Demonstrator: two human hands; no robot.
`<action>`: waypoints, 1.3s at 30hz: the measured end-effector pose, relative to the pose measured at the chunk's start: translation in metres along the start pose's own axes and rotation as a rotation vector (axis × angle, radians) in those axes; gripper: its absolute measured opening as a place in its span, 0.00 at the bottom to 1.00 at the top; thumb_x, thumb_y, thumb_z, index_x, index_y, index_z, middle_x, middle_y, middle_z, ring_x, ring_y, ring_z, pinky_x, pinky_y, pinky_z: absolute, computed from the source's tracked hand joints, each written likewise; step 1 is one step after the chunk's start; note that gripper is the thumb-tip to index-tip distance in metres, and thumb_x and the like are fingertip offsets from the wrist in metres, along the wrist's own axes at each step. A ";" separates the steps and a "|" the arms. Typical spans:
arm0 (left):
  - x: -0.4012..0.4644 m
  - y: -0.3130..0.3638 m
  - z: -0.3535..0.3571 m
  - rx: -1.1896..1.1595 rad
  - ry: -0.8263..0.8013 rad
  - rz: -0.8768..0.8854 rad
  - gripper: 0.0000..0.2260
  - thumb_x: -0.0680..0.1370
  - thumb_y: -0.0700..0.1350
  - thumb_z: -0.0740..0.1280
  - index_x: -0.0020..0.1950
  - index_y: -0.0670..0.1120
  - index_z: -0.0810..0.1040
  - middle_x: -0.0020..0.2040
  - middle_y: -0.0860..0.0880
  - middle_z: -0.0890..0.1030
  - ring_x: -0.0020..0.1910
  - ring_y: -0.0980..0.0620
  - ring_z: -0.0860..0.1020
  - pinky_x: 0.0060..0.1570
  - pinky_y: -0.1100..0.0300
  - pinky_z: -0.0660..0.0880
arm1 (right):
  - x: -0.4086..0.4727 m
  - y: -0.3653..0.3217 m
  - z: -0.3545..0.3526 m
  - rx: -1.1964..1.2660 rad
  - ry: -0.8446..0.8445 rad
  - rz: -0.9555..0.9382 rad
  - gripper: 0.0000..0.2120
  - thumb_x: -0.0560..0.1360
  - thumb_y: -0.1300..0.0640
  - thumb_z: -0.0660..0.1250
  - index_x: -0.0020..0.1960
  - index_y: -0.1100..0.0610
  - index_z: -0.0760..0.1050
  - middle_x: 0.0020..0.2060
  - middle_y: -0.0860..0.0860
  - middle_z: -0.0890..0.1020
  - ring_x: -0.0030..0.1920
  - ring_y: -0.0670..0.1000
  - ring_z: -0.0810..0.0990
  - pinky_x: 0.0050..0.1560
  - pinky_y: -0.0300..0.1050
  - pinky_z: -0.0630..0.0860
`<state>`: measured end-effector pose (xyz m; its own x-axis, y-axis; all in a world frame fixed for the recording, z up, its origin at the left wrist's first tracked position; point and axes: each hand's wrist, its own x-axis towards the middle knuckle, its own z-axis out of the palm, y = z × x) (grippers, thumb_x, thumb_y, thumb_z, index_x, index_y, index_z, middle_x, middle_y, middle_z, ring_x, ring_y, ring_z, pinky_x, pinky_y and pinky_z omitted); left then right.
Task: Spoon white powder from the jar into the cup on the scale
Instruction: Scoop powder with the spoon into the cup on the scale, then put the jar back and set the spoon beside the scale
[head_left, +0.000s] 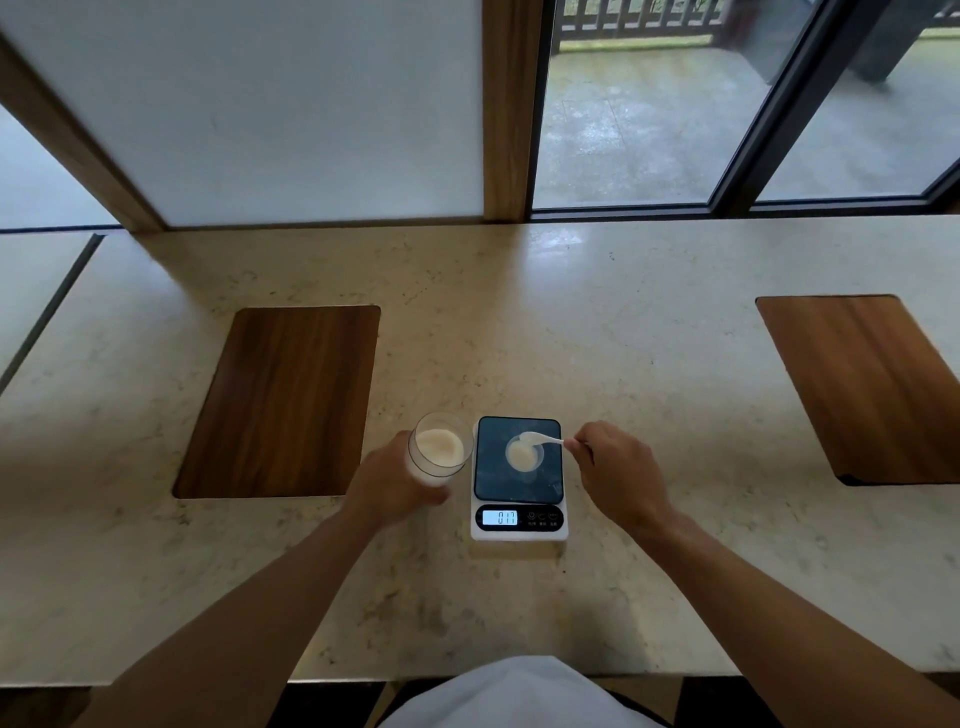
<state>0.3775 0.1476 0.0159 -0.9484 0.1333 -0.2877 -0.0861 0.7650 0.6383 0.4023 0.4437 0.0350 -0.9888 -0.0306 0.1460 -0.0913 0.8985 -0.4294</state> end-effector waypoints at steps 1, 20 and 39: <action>0.001 0.000 0.001 -0.005 0.004 -0.003 0.36 0.63 0.55 0.81 0.67 0.51 0.72 0.60 0.51 0.81 0.57 0.49 0.79 0.58 0.51 0.76 | -0.001 0.000 -0.001 -0.017 0.014 -0.034 0.11 0.79 0.56 0.67 0.41 0.61 0.78 0.32 0.53 0.80 0.28 0.52 0.75 0.27 0.48 0.76; 0.020 0.009 -0.001 -0.015 0.038 -0.005 0.36 0.62 0.56 0.81 0.66 0.51 0.72 0.60 0.51 0.81 0.57 0.49 0.79 0.58 0.51 0.77 | 0.012 -0.007 0.003 0.825 -0.072 0.853 0.12 0.80 0.52 0.65 0.47 0.60 0.82 0.32 0.51 0.79 0.31 0.49 0.74 0.34 0.47 0.72; 0.087 -0.008 -0.028 -0.106 0.077 -0.012 0.36 0.61 0.58 0.80 0.64 0.48 0.75 0.57 0.49 0.82 0.55 0.47 0.80 0.59 0.46 0.77 | 0.097 -0.048 0.025 1.280 -0.239 0.928 0.07 0.79 0.59 0.67 0.53 0.62 0.79 0.40 0.55 0.83 0.31 0.47 0.77 0.36 0.43 0.75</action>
<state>0.2869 0.1353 0.0060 -0.9673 0.0725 -0.2430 -0.1257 0.6950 0.7079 0.3074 0.3868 0.0470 -0.7395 0.1170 -0.6629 0.6115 -0.2948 -0.7343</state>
